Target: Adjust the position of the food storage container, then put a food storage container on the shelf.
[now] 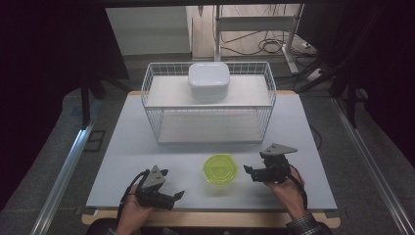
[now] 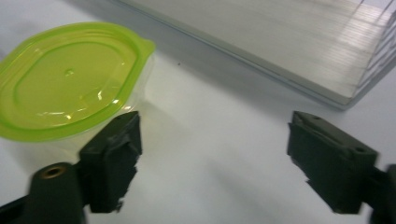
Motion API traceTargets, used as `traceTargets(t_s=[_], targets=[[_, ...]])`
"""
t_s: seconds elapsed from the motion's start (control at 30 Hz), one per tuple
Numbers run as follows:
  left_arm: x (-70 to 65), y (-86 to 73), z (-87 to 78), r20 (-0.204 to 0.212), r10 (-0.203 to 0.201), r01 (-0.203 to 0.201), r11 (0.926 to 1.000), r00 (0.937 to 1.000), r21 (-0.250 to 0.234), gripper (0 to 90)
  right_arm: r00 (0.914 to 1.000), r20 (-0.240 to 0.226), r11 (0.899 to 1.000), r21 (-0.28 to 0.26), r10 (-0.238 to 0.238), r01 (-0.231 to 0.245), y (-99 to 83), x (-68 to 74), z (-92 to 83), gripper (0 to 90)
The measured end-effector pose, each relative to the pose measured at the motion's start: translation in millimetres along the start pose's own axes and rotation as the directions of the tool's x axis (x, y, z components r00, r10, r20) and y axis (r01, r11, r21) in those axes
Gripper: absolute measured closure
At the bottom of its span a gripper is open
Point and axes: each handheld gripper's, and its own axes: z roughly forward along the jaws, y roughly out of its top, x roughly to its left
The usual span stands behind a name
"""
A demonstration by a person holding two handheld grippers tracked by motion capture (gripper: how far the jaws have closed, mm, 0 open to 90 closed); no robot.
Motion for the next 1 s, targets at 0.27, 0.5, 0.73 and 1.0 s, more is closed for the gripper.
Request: traceTargets(t_s=[0.27, 0.5, 0.73, 1.0], targets=[[-0.7, 0.1, 0.9, 0.000, 0.006, -0.006, 1.0000, 1.0000, 0.004, 6.6, 0.9997, -0.002, 0.999, -0.024, -0.025, 0.025, -4.4, 2.1, -1.3, 2.4], [-0.5, 0.1, 0.9, 0.001, 0.002, -0.002, 1.0000, 1.0000, 0.001, 6.6, 0.9999, -0.004, 0.999, -0.034, -0.012, 0.012, -0.6, 4.8, 0.7, 1.7], [-1.2, 0.4, 1.7, 0.002, 0.008, -0.008, 0.9999, 1.0000, 0.006, 6.6, 0.9973, -0.036, 0.998, -0.014, 0.064, -0.065, 8.6, 6.5, 0.5, 7.1], [-1.8, 0.4, 2.2, 0.000, 0.010, -0.010, 0.9999, 1.0000, 0.006, 6.6, 0.9723, -0.182, 0.989, 0.024, 0.147, -0.145, 19.6, 1.3, 6.4, 27.4]])
